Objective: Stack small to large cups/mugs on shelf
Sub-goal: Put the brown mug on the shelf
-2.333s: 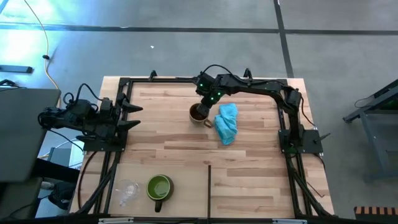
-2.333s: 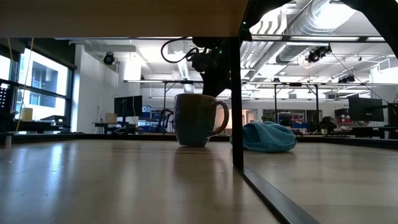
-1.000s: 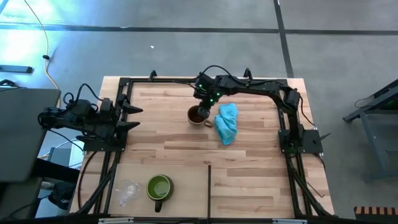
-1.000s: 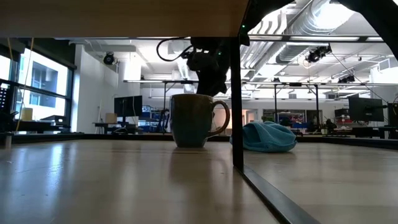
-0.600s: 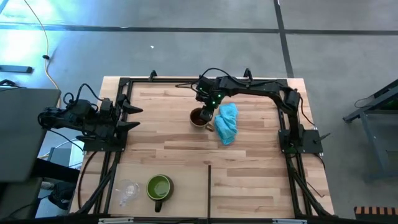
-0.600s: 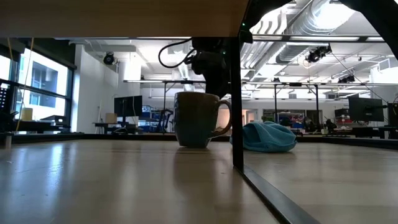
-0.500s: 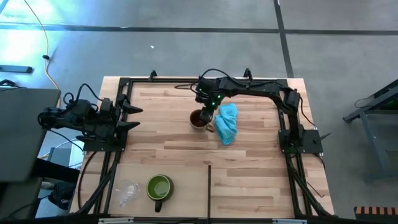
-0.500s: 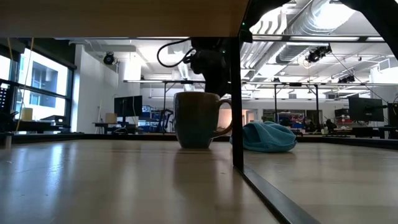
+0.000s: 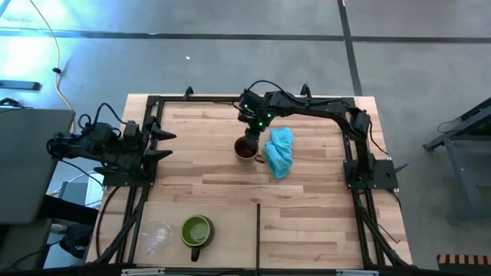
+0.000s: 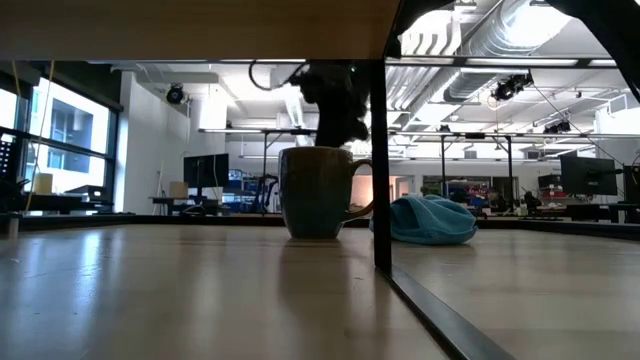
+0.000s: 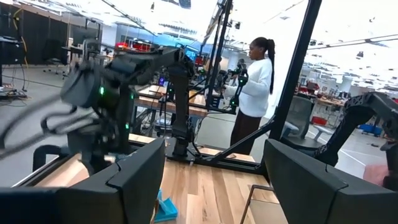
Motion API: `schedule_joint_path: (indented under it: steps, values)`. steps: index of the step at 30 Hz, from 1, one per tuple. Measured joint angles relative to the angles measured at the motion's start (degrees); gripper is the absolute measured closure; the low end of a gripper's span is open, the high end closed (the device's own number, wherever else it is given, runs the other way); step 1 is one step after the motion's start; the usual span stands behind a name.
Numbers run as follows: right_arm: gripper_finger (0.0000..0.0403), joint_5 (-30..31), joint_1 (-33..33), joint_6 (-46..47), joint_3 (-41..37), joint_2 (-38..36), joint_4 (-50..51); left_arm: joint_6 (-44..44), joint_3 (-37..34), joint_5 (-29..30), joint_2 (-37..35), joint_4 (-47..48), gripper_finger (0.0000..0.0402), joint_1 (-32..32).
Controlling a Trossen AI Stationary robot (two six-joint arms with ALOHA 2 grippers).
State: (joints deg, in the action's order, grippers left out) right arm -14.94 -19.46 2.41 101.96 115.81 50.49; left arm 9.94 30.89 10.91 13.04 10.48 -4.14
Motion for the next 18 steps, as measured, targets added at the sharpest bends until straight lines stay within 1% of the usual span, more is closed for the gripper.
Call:
schedule_joint_path:
  steps: [3,9,15,18]
  values:
    - [0.0274,0.1,0.0,-4.8,3.0,-0.1,0.3,0.4,0.0,0.0,0.0,0.0,0.0140,0.0]
    - [0.0267,0.2,0.0,-20.0,6.2,-0.1,1.6,0.8,0.0,-1.3,0.0,0.0,0.0140,0.0]
    - [0.0267,-0.7,-0.1,-26.8,6.0,-0.1,5.1,1.0,0.0,-2.1,0.0,0.0,0.0140,0.0]
    - [0.0267,0.0,0.0,-29.5,5.9,-0.1,7.6,1.0,0.0,-2.4,0.0,0.0,0.0140,0.0]
